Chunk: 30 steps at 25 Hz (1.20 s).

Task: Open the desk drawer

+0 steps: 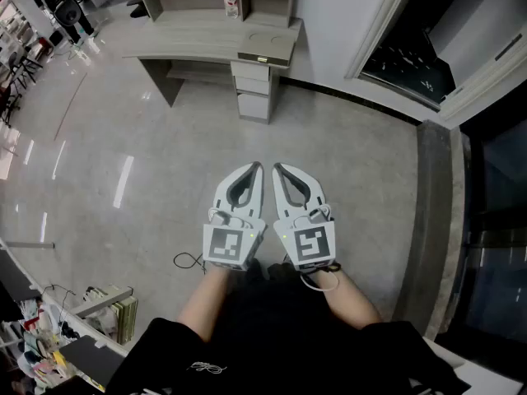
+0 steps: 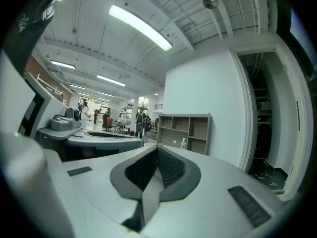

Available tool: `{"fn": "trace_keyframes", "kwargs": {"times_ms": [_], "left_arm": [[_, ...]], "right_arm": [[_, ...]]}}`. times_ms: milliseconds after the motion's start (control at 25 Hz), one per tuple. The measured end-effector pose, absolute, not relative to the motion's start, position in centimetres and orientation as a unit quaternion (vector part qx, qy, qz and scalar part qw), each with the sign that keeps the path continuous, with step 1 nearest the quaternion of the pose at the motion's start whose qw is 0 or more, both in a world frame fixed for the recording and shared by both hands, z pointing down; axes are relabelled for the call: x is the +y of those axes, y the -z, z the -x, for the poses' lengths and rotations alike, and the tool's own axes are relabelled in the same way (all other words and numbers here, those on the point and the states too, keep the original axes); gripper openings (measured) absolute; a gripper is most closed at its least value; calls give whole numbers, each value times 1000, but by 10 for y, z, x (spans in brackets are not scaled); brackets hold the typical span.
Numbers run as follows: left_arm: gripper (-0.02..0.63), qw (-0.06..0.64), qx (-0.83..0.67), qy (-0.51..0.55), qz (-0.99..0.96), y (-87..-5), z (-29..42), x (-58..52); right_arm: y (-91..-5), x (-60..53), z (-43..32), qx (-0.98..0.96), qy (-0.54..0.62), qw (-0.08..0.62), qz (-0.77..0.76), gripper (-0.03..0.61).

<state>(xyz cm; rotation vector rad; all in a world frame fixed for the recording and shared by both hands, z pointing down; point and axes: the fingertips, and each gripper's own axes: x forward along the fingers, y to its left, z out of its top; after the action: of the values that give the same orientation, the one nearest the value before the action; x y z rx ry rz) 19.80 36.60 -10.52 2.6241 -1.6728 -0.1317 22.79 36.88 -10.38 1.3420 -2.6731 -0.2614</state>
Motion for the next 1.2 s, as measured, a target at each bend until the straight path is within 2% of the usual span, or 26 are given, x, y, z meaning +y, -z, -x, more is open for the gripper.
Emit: {"fn": "trace_keyframes", "kwargs": {"times_ms": [800, 1200], "left_arm": [[5, 25, -547, 39, -836, 92, -167, 369], [5, 42, -553, 35, -831, 75, -123, 364]], "right_arm": [[88, 371, -200, -891, 60, 87, -441, 6], [77, 362, -157, -893, 61, 106, -433, 6]]}}
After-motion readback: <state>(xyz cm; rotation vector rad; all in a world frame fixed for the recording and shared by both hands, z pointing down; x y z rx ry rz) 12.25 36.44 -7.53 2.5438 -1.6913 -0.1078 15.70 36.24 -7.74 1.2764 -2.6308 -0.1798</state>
